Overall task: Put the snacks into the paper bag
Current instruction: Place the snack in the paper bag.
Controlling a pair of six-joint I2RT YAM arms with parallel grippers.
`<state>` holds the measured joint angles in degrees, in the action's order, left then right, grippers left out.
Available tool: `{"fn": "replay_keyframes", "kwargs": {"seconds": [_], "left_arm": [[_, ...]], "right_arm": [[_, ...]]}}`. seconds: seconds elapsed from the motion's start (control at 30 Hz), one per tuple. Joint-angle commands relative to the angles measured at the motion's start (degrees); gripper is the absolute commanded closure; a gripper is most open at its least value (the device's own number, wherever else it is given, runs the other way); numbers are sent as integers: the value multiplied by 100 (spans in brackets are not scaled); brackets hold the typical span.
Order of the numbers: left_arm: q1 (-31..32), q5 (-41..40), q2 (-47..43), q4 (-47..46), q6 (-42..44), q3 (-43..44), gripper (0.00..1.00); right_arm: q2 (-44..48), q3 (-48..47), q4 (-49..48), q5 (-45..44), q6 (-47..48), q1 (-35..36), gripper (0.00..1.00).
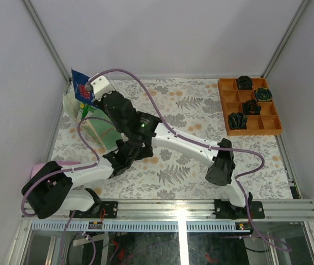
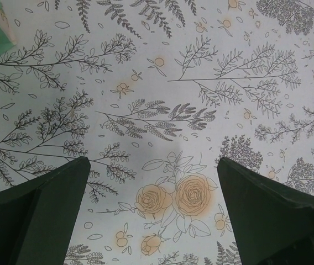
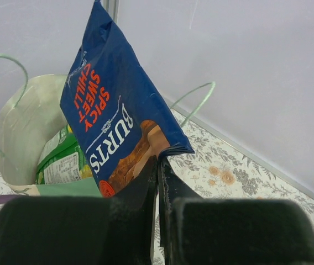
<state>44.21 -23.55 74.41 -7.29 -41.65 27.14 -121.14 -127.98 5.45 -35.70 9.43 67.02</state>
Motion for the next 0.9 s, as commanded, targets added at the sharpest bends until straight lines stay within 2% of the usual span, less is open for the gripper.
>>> {"fn": "replay_keyframes", "kwargs": {"seconds": [0.0,0.23,0.5,0.87], "left_arm": [[-34,-119,40,-309,78,140,0],[-26,-154,55,-302,87,150,0],[-35,-180,62,-293,87,146,0],[-41,-263,33,-256,112,152,0]], "right_arm": [[251,227,-1461,-500,604,170,100],[147,687,-3049,-750,1510,294,100],[-321,378,-3890,-744,2065,316,100],[-830,500,-4866,-672,2125,288,100]]}}
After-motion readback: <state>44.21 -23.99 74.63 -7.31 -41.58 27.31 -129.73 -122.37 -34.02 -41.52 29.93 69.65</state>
